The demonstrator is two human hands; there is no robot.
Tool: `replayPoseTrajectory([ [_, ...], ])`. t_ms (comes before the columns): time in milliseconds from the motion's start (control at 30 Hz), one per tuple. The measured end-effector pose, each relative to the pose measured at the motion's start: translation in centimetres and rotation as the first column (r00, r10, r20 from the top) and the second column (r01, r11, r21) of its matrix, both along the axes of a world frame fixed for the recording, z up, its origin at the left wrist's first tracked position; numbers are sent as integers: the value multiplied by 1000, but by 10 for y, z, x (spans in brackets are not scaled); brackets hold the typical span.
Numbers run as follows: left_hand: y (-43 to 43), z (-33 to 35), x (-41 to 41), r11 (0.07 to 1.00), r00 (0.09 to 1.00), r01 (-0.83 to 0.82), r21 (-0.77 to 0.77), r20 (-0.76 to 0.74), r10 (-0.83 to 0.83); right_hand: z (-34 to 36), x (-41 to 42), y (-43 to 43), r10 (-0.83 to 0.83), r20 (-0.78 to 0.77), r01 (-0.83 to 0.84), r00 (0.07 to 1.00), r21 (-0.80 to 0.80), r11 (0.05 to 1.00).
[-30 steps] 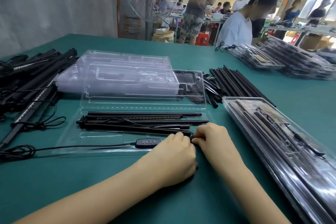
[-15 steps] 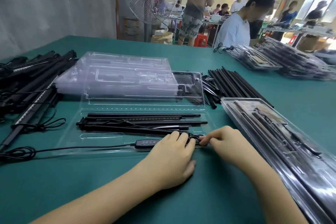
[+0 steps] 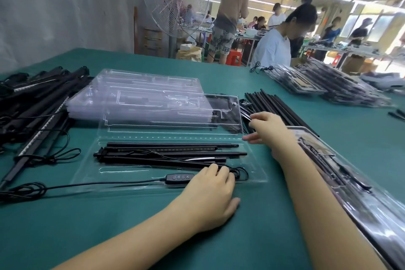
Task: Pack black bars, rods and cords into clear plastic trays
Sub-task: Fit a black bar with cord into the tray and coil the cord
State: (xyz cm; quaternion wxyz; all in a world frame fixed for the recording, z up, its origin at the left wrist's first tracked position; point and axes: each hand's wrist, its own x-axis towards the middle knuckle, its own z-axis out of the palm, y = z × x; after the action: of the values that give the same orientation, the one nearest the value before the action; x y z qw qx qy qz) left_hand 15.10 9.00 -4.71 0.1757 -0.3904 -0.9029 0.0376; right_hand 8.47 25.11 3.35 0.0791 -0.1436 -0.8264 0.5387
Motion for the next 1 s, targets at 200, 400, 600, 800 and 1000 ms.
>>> replayPoseTrajectory([
  [200,-1,1,-2,999,999,-9,-35,37,10,-15,-50,-5,45,219,39,975,-366,930],
  [400,-1,0,-4,998,998,-10,-66,66,15,-14,-67,10,50,250,78,967,-476,876],
  [600,1,0,-2,997,994,-21,-76,105,29,5,-66,39,70,310,25,948,-293,956],
  [800,6,2,2,994,994,-57,-92,90,66,32,-42,66,386,535,-433,752,-42,900],
  [1000,7,5,6,993,988,-79,-83,124,89,37,-16,25,297,789,-759,538,299,579],
])
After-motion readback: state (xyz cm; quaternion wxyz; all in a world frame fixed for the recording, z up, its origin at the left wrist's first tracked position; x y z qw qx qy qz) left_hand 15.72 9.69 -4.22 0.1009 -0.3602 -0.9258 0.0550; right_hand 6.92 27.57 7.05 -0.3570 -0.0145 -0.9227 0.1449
